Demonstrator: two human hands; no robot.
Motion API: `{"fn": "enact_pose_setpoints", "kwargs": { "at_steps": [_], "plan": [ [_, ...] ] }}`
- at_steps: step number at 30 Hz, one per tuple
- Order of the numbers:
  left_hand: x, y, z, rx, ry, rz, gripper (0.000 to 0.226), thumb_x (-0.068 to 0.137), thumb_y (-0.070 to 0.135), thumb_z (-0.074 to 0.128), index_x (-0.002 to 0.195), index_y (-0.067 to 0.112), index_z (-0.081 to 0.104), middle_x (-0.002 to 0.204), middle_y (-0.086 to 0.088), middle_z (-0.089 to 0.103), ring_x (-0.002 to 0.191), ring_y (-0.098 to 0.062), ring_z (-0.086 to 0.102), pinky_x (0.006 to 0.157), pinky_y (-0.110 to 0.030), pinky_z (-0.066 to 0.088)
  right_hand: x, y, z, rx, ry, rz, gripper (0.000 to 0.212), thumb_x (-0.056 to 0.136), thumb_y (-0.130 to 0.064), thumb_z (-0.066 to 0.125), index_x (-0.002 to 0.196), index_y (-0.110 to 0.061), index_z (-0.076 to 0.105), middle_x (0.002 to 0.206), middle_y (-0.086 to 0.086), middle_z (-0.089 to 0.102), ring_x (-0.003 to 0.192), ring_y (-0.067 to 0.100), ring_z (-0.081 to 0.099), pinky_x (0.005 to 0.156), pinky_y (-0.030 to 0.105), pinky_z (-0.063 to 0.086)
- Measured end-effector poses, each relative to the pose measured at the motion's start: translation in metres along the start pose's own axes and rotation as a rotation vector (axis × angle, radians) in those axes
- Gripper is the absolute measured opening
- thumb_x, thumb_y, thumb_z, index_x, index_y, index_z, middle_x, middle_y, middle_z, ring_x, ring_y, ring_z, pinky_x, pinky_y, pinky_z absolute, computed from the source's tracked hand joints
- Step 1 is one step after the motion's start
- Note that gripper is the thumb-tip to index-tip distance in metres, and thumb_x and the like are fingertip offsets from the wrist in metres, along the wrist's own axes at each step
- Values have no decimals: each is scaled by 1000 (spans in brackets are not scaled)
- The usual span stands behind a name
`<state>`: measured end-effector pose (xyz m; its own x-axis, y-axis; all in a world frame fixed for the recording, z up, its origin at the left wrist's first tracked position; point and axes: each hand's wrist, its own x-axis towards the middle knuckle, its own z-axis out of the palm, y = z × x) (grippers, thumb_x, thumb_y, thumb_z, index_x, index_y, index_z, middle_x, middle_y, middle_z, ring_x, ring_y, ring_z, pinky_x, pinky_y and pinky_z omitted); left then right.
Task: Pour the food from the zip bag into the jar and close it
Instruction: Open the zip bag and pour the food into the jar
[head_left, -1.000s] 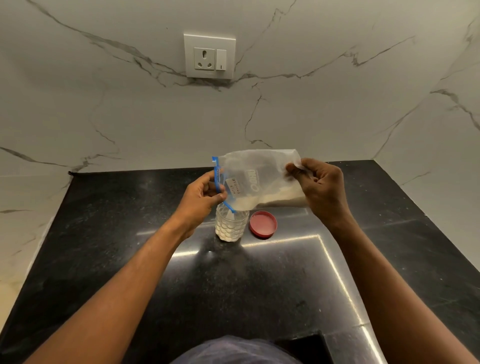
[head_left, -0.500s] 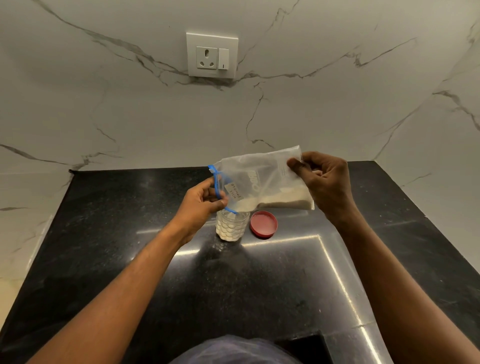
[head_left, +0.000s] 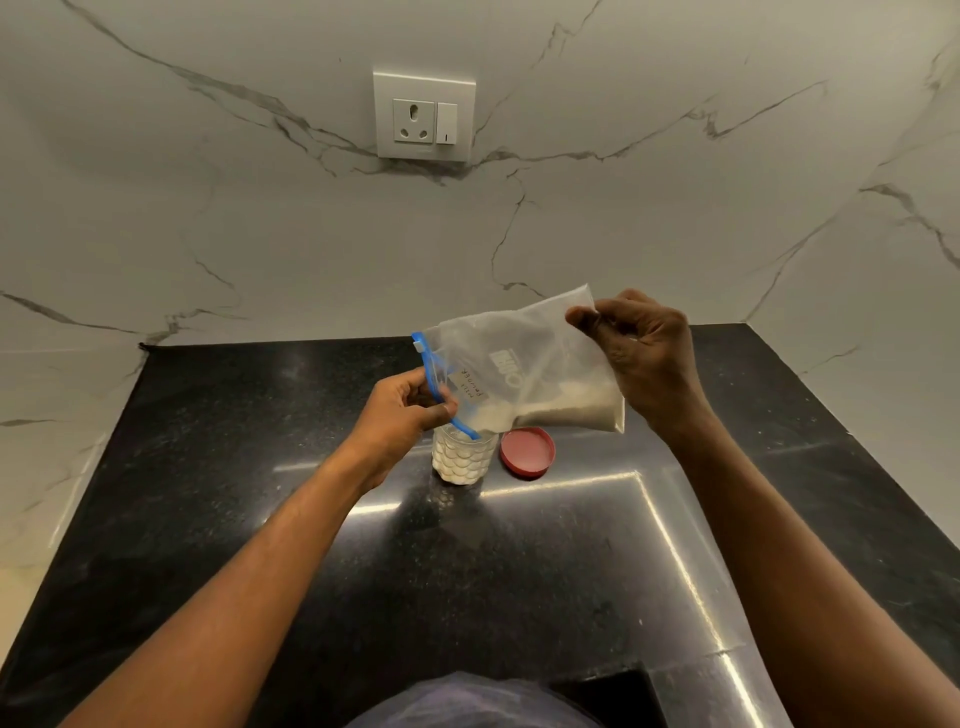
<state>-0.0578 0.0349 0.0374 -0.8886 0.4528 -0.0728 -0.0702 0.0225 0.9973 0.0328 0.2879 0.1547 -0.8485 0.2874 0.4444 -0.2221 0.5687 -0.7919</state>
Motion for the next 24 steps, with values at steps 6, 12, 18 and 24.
{"fn": "enact_pose_setpoints", "kwargs": {
  "at_steps": [6, 12, 18, 24],
  "plan": [
    [3, 3, 0, -18, 2, 18, 25, 95, -4, 69, 108, 16, 76, 106, 8, 81, 105, -10, 76, 79, -19, 62, 4, 1, -3, -31, 22, -33, 9, 92, -25, 77, 92, -16, 77, 79, -9, 53, 71, 16, 50, 59, 25, 45],
    [5, 5, 1, 8, 12, 45, 22, 94, -5, 70, 108, 11, 75, 104, 5, 81, 102, -9, 77, 77, -18, 61, 0, 5, -7, -13, 51, -37, 16, 91, -31, 76, 90, -15, 78, 77, -8, 52, 69, 13, 47, 60, 24, 42],
    [10, 5, 2, 36, 26, 51, 18, 93, -7, 70, 109, 2, 73, 111, -1, 78, 103, -9, 76, 77, -17, 60, 0, -1, -7, -31, 31, -36, 11, 92, -25, 76, 91, -15, 77, 81, -5, 54, 74, 21, 50, 64, 35, 47],
    [11, 4, 3, 32, 31, 58, 19, 92, -10, 70, 109, -1, 71, 110, -1, 77, 103, -10, 76, 77, -17, 60, 1, -4, -7, -54, 14, -40, 6, 92, -23, 76, 92, -17, 75, 83, -7, 55, 75, 15, 50, 65, 30, 49]
  ]
}}
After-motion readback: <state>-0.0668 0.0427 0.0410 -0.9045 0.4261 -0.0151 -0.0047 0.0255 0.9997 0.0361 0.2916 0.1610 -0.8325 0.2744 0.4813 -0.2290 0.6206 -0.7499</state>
